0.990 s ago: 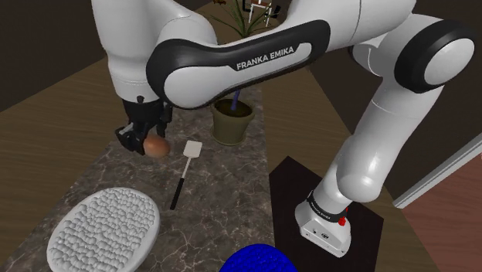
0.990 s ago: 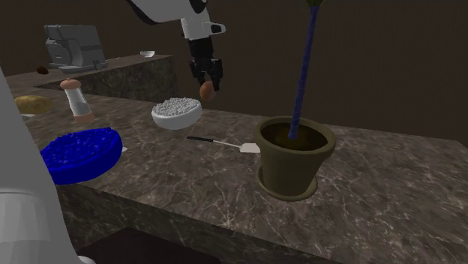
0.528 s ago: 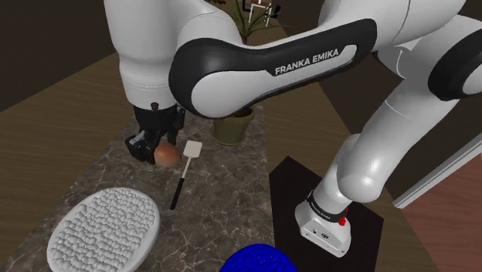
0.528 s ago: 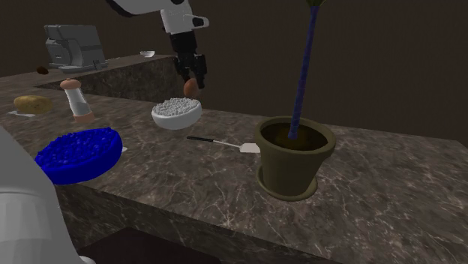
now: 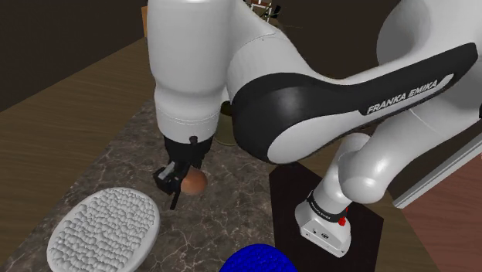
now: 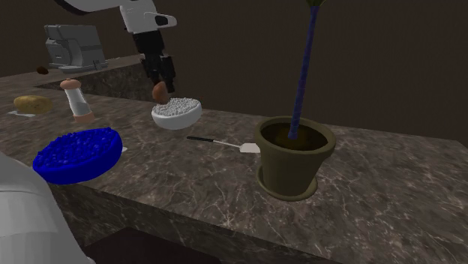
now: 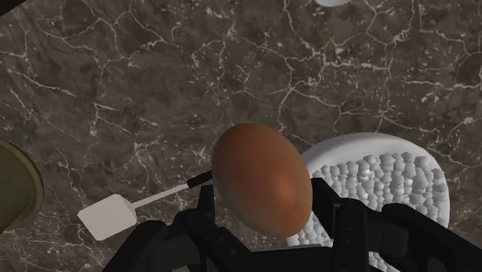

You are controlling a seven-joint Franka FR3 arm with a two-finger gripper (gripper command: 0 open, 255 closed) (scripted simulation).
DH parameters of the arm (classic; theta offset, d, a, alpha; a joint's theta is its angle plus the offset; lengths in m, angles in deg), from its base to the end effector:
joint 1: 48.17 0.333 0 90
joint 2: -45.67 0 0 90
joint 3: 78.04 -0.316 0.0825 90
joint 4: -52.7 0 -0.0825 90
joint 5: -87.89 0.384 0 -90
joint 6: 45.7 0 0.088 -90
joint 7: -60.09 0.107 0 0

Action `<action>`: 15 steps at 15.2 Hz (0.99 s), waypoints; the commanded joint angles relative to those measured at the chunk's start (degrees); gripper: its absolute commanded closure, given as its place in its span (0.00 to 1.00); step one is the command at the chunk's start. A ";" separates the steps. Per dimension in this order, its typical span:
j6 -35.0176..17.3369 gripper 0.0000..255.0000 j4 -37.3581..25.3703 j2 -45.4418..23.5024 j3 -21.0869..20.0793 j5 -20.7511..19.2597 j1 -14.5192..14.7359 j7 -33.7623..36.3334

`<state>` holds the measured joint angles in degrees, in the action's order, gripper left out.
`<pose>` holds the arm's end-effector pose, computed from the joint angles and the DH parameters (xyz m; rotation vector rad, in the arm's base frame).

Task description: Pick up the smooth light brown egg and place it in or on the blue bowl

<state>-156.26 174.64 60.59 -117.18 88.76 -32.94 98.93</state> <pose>0.2723 0.4133 0.4947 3.0141 0.3779 0.1694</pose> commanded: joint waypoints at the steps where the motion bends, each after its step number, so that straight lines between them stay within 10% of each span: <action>1: 0.01 1.00 2.90 3.42 -0.51 2.38 1.69 0.93; 15: 6.70 1.00 9.51 18.71 -6.46 14.61 13.87 11.94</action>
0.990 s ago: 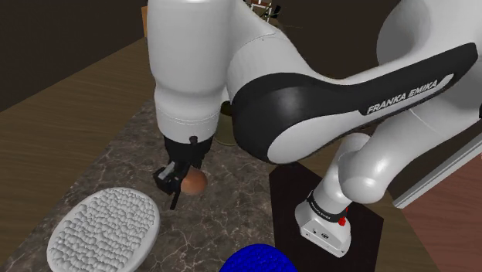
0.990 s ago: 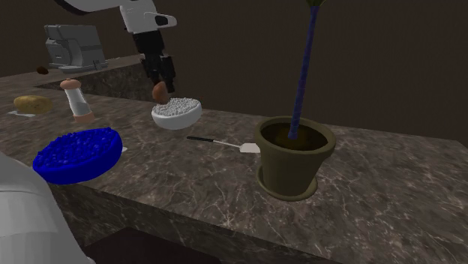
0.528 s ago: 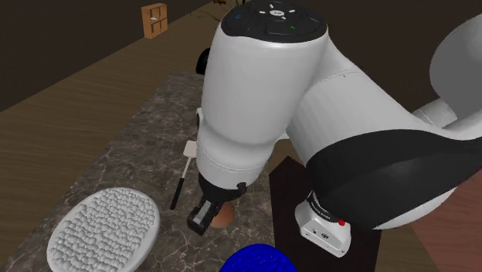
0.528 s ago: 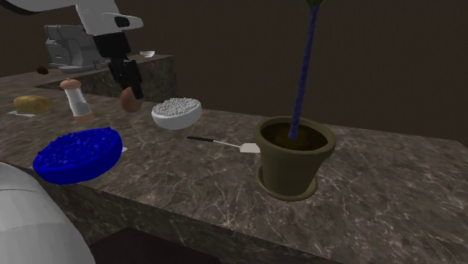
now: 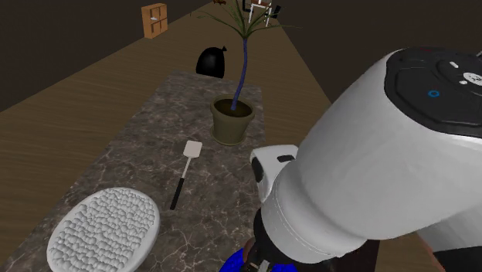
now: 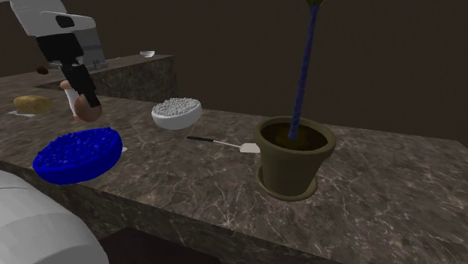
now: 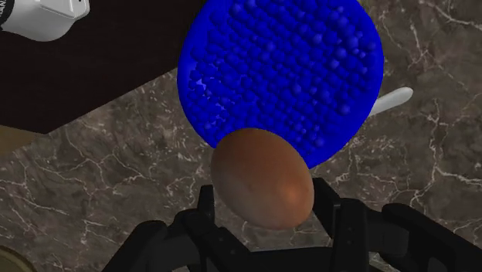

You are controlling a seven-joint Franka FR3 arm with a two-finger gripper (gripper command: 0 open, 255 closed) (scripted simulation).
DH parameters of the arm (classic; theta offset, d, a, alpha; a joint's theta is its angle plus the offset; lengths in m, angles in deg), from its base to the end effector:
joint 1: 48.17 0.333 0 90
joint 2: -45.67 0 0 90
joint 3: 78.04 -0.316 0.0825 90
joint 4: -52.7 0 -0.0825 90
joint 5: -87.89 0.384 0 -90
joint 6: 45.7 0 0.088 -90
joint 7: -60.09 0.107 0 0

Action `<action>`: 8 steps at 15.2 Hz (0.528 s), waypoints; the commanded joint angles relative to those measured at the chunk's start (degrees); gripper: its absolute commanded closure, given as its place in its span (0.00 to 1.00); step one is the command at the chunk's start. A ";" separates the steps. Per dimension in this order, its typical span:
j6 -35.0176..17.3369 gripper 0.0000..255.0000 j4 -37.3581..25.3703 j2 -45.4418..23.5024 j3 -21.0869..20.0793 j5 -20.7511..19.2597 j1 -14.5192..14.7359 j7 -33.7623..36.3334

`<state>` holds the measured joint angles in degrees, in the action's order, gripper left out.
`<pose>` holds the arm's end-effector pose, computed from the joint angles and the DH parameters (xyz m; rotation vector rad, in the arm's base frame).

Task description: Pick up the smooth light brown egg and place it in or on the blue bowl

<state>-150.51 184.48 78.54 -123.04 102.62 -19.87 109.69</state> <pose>0.0734 0.4218 0.4901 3.0146 0.3774 0.1697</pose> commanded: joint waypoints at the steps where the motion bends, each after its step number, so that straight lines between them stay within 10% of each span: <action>1: 1.50 1.00 -0.36 1.43 -1.23 1.48 1.60 2.25; 8: -0.19 1.00 1.81 2.43 -4.33 3.87 3.47 5.38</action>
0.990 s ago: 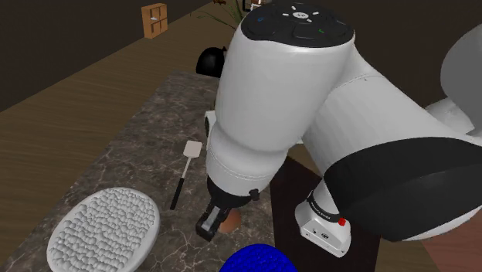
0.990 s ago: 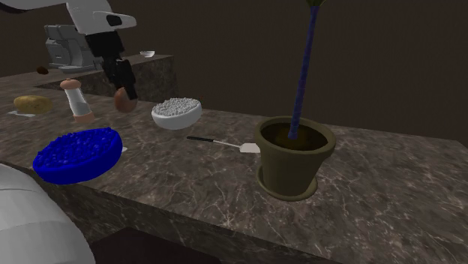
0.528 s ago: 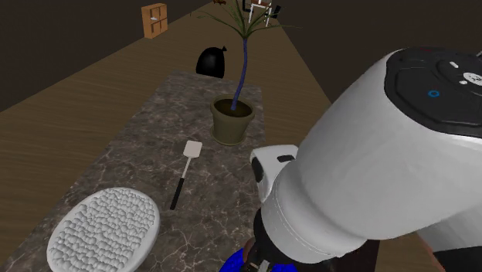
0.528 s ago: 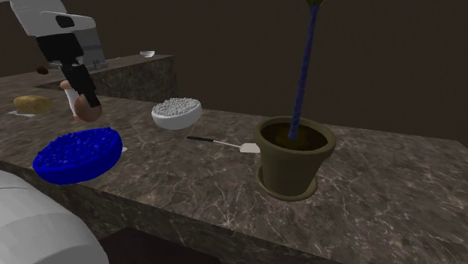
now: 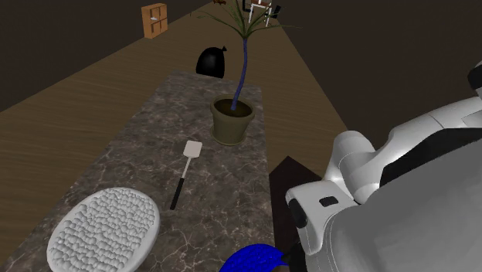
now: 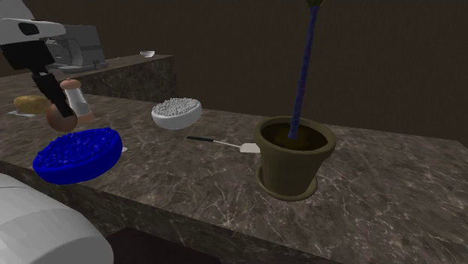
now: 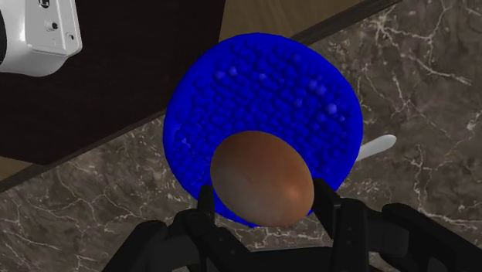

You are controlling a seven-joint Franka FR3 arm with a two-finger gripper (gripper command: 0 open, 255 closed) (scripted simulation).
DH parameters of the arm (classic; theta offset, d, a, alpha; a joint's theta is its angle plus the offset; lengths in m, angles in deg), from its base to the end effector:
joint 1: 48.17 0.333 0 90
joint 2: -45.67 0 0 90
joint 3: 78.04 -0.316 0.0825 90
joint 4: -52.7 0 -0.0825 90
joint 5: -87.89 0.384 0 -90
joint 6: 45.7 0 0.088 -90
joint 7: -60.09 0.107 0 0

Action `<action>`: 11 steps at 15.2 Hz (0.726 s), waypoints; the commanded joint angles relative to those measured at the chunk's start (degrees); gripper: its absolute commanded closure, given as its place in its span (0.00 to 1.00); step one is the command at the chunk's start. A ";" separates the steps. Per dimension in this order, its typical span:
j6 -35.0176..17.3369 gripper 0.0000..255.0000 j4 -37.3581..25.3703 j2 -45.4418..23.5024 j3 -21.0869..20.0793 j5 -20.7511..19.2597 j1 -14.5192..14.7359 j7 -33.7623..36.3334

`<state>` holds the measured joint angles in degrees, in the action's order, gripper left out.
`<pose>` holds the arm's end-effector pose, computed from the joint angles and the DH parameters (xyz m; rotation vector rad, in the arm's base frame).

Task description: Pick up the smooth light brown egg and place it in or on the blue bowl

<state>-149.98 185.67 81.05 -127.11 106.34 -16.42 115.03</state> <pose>0.0119 0.4258 0.4767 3.0143 0.3760 0.1694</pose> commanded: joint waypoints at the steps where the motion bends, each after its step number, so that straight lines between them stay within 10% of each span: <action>1: -1.50 1.00 1.24 -0.22 -0.62 0.29 -0.01 0.10; 11: -8.67 1.00 6.18 -2.30 -4.18 1.26 -0.63 0.95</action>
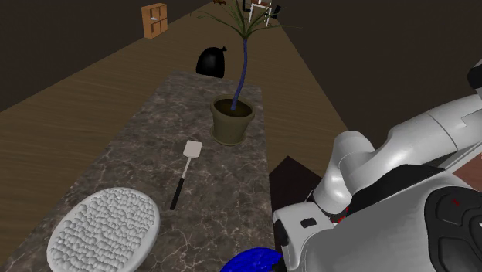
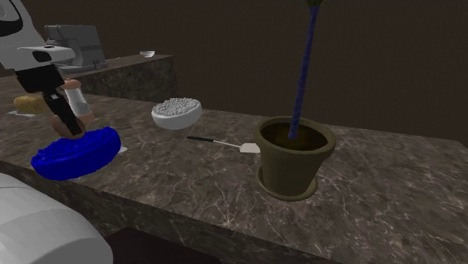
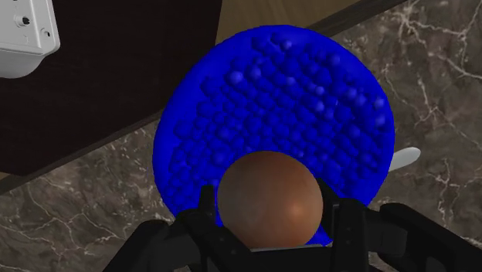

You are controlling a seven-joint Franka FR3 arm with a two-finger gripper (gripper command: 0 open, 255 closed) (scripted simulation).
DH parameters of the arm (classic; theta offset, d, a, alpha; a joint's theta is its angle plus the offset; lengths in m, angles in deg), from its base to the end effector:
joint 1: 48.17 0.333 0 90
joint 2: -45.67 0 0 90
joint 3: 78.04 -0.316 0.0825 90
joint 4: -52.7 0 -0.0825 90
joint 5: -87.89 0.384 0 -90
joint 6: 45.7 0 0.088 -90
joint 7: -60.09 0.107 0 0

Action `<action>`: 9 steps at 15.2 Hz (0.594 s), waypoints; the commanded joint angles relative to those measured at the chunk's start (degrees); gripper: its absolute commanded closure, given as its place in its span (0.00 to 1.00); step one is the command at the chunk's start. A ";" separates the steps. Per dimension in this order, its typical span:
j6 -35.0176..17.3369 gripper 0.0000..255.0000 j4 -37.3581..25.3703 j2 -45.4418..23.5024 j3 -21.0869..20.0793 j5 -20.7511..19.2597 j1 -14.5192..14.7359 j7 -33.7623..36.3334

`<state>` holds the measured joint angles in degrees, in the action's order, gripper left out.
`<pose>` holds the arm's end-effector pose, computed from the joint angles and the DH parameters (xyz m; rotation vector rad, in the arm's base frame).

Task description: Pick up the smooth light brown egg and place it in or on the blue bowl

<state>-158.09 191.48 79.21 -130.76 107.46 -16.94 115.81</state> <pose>0.0130 0.4251 0.4254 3.0177 0.3747 0.1760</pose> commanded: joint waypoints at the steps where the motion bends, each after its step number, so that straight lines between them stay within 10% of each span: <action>1: -0.56 1.00 0.37 -0.46 -0.52 0.13 -0.10 0.17; 6: -0.56 1.00 0.37 -0.46 -0.52 0.13 -0.11 0.18; 7: -0.56 0.00 0.37 -0.47 -0.53 0.13 -0.11 0.18; 9: -0.57 0.00 0.37 -0.47 -0.53 0.13 -0.11 0.18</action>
<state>-158.66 191.84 78.74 -131.29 107.59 -17.05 115.99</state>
